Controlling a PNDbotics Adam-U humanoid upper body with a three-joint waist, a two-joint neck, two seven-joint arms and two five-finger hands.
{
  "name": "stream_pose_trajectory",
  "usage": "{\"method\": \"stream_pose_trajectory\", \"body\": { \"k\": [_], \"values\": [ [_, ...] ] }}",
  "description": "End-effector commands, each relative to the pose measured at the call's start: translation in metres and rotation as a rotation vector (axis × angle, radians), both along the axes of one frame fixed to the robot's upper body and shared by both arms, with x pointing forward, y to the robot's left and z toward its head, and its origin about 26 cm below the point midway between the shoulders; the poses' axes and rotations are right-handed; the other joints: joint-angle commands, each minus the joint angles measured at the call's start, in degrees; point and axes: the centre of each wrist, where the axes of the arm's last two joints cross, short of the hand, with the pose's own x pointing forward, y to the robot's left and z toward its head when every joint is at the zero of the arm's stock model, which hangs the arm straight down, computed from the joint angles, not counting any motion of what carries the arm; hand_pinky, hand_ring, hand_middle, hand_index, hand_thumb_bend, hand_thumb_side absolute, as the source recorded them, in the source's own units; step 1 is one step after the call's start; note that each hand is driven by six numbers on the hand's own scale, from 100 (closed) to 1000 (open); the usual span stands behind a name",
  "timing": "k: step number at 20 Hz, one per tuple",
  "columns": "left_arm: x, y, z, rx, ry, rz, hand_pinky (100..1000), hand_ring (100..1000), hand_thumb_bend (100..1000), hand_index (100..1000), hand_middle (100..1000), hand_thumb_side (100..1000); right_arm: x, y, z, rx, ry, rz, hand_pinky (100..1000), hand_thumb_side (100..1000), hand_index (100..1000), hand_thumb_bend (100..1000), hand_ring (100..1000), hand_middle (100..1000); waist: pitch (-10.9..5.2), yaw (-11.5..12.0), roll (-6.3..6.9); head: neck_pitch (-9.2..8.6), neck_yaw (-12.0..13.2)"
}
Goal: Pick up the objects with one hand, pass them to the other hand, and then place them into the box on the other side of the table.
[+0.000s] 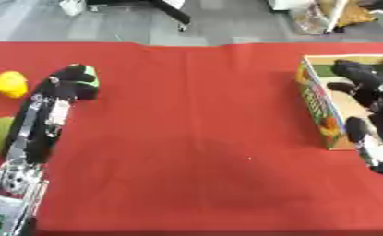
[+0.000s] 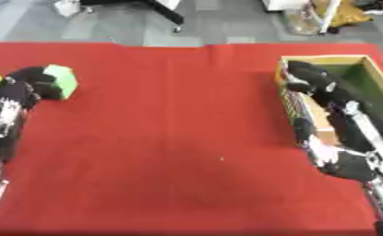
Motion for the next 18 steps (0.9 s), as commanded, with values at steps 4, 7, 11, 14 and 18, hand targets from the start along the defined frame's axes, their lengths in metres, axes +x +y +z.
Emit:
{"method": "stream_pose_trajectory", "body": {
  "k": [4,7,11,14,18],
  "values": [
    [0.0,-0.002,0.001,-0.002,-0.006,-0.007,696,655,100,839,678,765,-0.001,0.001,0.008,0.0,-0.021,0.011,885,466,934,100,991,960,-1.24,-0.37,-0.73,-0.26,-0.08],
    [0.001,-0.002,0.0,0.002,-0.006,-0.009,696,655,100,839,677,762,-0.001,0.001,0.008,-0.001,-0.017,0.009,885,465,934,100,990,959,-1.24,-0.11,-0.72,-0.25,0.06],
    [0.001,0.006,0.003,0.044,-0.019,0.021,698,654,100,832,677,728,-0.001,0.001,0.009,-0.004,-0.019,0.017,885,466,934,100,990,959,-1.37,-0.55,-0.5,-0.27,0.04],
    [-0.001,0.036,0.033,0.322,-0.093,0.083,726,678,100,864,709,604,-0.002,0.0,0.007,-0.014,-0.009,0.014,887,458,933,100,993,960,-1.52,-0.76,-0.34,0.03,-0.14],
    [-0.012,0.085,0.087,0.853,-0.131,0.221,780,727,100,889,750,346,-0.003,-0.002,0.006,-0.03,-0.002,0.009,887,461,933,100,993,961,-1.88,-0.54,0.27,0.34,0.24]
  ]
}}
